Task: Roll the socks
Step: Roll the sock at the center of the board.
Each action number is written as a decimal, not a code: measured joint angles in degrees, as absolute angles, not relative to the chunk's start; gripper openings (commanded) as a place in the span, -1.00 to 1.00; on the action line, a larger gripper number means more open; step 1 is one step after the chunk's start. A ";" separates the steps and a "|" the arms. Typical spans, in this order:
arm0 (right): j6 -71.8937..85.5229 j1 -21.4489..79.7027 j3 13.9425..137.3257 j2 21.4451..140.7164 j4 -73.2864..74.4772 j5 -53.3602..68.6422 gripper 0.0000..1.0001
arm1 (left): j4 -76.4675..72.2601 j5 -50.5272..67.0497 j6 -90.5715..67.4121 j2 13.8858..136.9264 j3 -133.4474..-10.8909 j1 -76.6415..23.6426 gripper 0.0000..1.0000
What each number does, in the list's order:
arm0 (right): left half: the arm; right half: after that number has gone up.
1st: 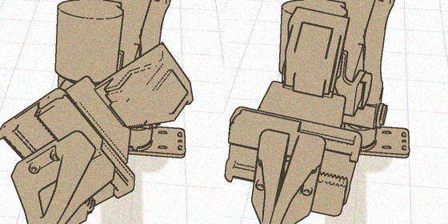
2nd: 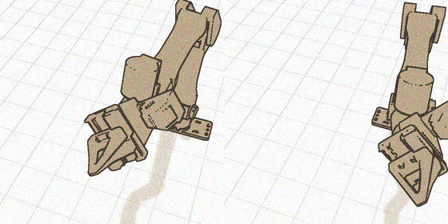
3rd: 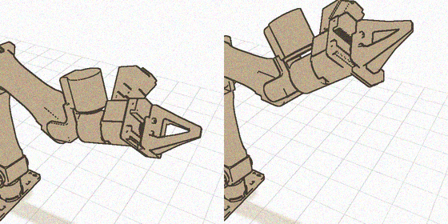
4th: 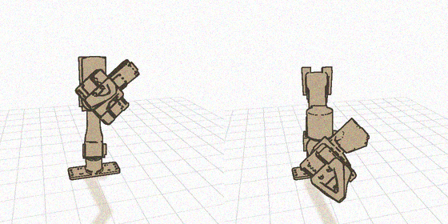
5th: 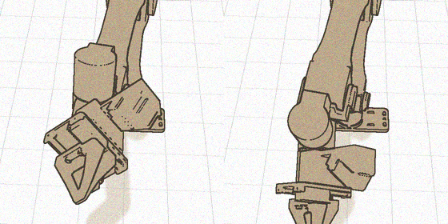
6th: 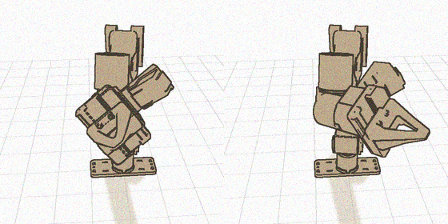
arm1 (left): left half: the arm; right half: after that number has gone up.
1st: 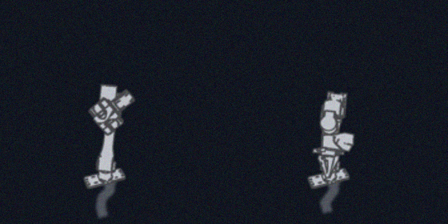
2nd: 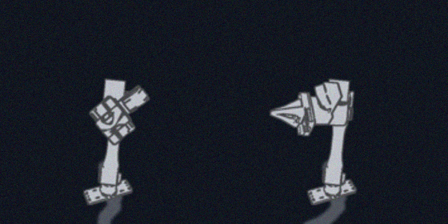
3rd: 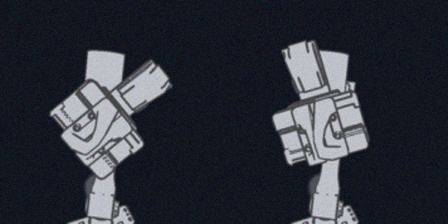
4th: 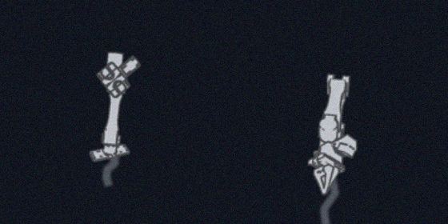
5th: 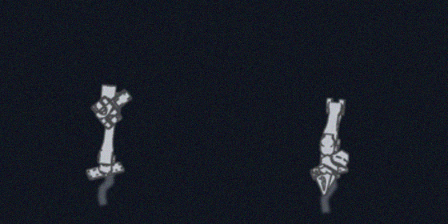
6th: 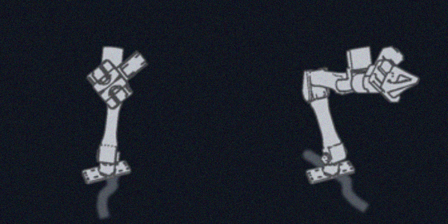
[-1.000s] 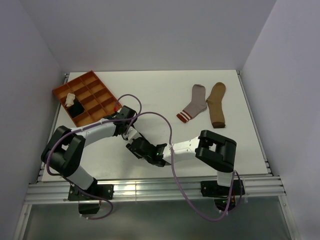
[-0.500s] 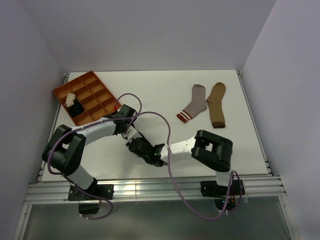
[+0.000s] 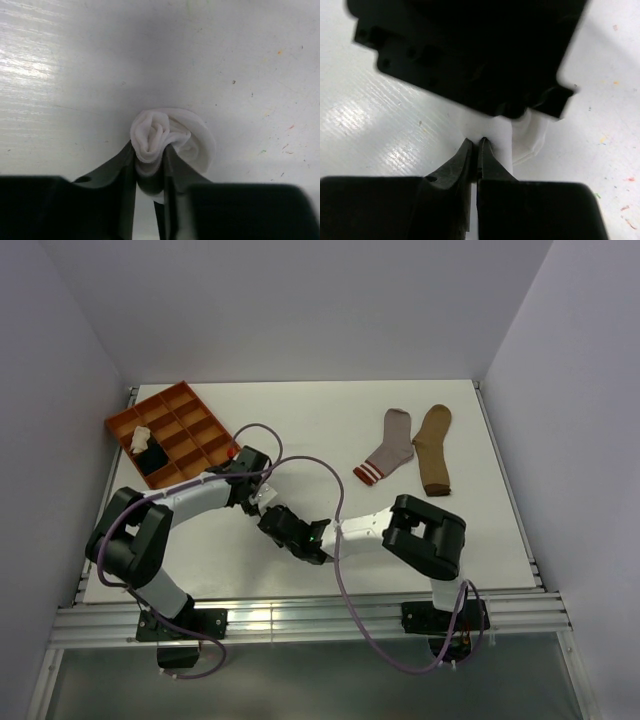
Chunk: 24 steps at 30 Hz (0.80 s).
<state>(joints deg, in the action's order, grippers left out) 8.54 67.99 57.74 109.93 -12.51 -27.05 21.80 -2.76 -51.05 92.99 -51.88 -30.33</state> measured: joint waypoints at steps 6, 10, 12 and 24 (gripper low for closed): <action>11.44 60.97 56.14 106.21 -10.87 -10.24 -1.00 | 22.92 -5.41 -50.52 92.27 -51.88 -31.18 0.29; 13.23 56.25 55.22 104.90 -10.35 0.58 -1.00 | 23.94 -6.26 -50.83 91.26 -51.75 -31.59 0.45; 13.76 54.89 55.22 104.86 -10.15 4.10 -1.00 | 24.05 -6.61 -51.31 90.59 -51.55 -31.38 0.45; 18.65 47.97 55.96 106.30 -9.19 21.76 -1.00 | 21.17 -12.14 -55.55 72.84 -45.76 -27.94 0.67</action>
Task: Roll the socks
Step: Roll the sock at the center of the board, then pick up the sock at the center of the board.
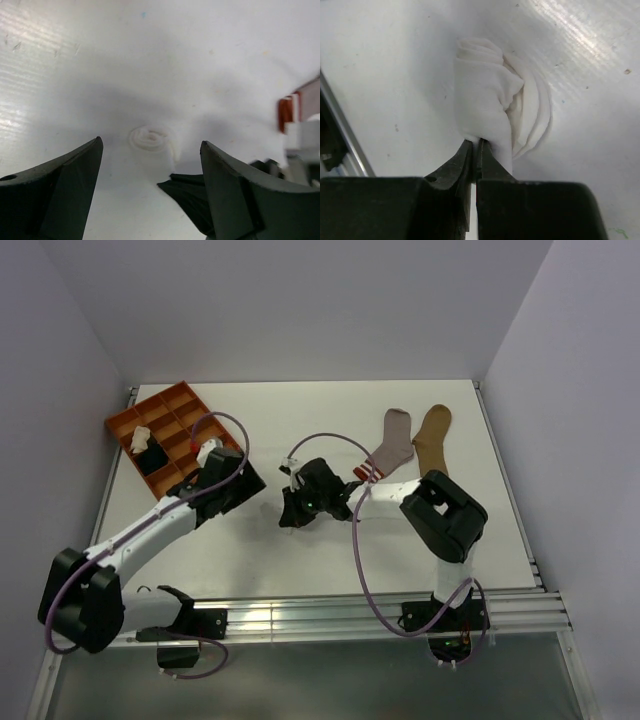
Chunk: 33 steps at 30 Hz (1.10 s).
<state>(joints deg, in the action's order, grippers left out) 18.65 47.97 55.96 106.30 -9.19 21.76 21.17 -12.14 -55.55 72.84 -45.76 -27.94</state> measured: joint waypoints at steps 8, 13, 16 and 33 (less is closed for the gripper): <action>25.56 45.04 56.58 109.01 -9.32 34.44 -1.00 | 9.85 -7.68 -59.09 62.22 -30.74 -28.29 0.56; 31.81 43.75 56.69 111.18 -11.49 40.12 -1.00 | 5.28 -5.78 -62.26 60.95 -22.76 -32.25 0.48; 35.81 43.24 56.25 112.64 -14.04 43.05 -1.00 | 1.96 -5.61 -63.96 60.58 -20.38 -34.44 0.43; 59.44 40.07 47.97 118.61 -37.50 51.96 -1.00 | -8.08 -5.39 -70.17 65.73 -16.91 -35.73 0.07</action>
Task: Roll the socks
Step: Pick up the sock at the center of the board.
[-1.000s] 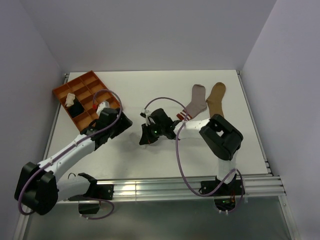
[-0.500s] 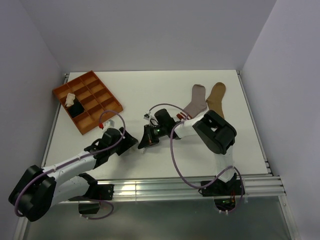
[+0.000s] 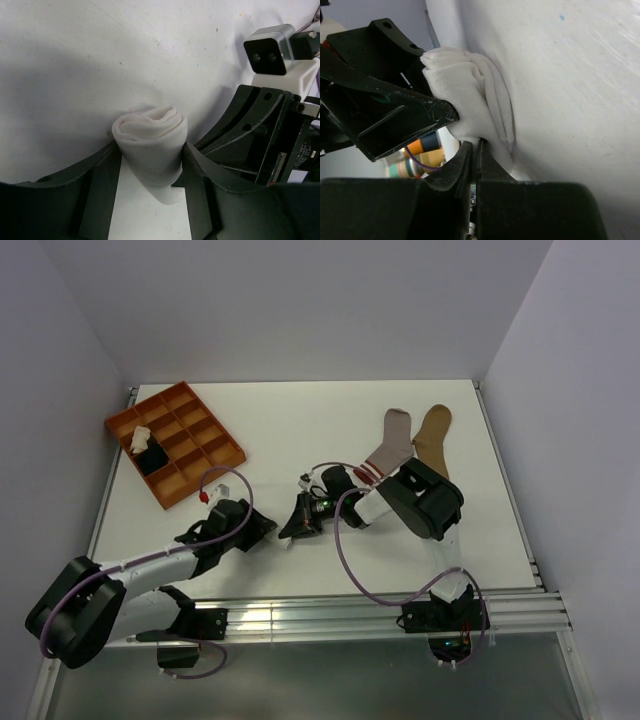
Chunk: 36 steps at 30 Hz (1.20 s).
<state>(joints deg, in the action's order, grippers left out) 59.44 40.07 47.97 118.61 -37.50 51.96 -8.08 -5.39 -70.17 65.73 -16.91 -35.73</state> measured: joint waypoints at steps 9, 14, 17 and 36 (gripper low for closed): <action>68.49 39.44 45.25 120.53 -46.11 52.01 -1.00 | -13.08 -5.23 -71.64 68.90 -16.84 -37.10 0.34; 71.37 39.38 44.31 121.84 -51.81 51.81 -1.00 | -14.98 -5.39 -71.85 69.69 -17.04 -37.65 0.41; 72.86 39.38 43.64 122.45 -54.98 51.42 -1.00 | -15.73 -5.54 -72.03 70.50 -17.19 -37.71 0.30; 61.06 39.00 43.31 108.79 -29.58 38.30 0.01 | -6.63 -7.35 -73.25 80.90 -28.40 -38.22 -0.99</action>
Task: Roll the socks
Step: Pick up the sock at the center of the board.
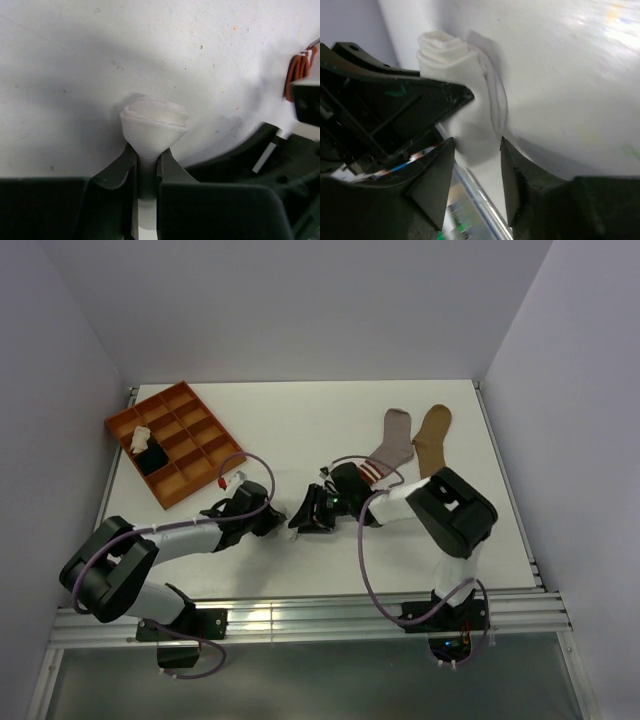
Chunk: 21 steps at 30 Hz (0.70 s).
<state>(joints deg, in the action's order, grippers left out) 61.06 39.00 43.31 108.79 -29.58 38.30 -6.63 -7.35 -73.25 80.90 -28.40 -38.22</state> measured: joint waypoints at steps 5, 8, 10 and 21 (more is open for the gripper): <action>51.07 39.03 43.11 94.98 -10.59 27.31 0.20 | 1.87 -9.41 -71.16 83.31 -34.81 -38.92 -0.99; 45.58 39.03 43.11 85.10 -1.17 19.49 0.22 | 7.16 -11.44 -69.41 84.97 -38.76 -39.13 -0.99; 42.33 39.00 43.11 78.37 4.40 14.85 0.22 | 11.49 -13.43 -67.81 85.49 -41.36 -39.13 -0.99; 32.40 38.65 43.05 50.48 18.46 -2.17 0.74 | 29.50 -22.68 -53.76 82.72 -55.79 -32.27 -0.99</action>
<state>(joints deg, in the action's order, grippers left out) 32.40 38.65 43.05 50.48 18.46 -2.17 29.50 -22.68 -53.76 82.72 -55.79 -32.27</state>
